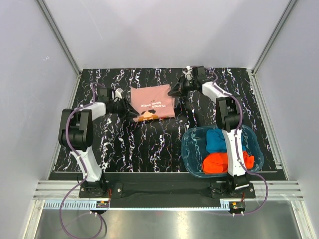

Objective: Fold and stack the t-shirts
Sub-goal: Fold the tshirt

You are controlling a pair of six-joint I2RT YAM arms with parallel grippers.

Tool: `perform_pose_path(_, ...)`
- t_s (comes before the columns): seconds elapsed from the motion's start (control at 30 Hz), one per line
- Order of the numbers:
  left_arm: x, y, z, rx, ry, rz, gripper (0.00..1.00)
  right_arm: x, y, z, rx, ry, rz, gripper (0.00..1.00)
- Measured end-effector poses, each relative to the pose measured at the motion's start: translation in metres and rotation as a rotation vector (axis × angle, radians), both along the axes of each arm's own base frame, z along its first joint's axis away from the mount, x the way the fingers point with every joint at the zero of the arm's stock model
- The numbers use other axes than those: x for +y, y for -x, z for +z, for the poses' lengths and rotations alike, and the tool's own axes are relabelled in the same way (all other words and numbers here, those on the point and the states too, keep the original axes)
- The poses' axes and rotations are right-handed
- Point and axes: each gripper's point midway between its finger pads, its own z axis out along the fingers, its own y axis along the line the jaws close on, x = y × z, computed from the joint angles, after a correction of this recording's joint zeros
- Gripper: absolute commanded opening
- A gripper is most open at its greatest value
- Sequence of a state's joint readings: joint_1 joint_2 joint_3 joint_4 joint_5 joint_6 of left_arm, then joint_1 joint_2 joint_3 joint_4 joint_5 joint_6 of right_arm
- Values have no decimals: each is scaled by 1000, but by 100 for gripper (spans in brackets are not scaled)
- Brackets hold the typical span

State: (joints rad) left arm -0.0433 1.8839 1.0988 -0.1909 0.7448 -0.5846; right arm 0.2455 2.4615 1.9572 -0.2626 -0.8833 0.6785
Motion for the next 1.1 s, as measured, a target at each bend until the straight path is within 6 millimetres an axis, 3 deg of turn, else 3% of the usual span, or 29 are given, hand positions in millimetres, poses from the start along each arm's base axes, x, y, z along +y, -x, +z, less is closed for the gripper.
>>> perform_pose_path(0.13,1,4,4,-12,-4,-5,30,10,-18,29,-58,-56,-5,16)
perform_pose_path(0.27,2,17,-12,35,-14,-3,29,21,-38,43,-105,-122,-16,23)
perform_pose_path(0.33,3,21,-22,61,-20,-2,28,26,-48,37,-109,-144,-24,24)
perform_pose_path(0.43,4,25,-35,94,-27,-6,28,31,-64,12,-91,-162,-32,26)
perform_pose_path(0.63,4,28,-37,97,-32,-16,28,30,-75,-39,-2,-143,-70,29)
perform_pose_path(0.8,5,33,-35,113,-43,-25,31,21,-80,-39,3,-132,-90,38)
perform_pose_path(0.93,7,40,-19,109,-60,-24,34,8,-85,-35,-5,-103,-113,51)
perform_pose_path(0.97,8,41,-11,97,-64,-23,36,4,-85,-31,-10,-92,-115,59)
perform_pose_path(1.1,8,56,36,-23,-67,-19,37,-6,-81,-10,-36,-41,-113,69)
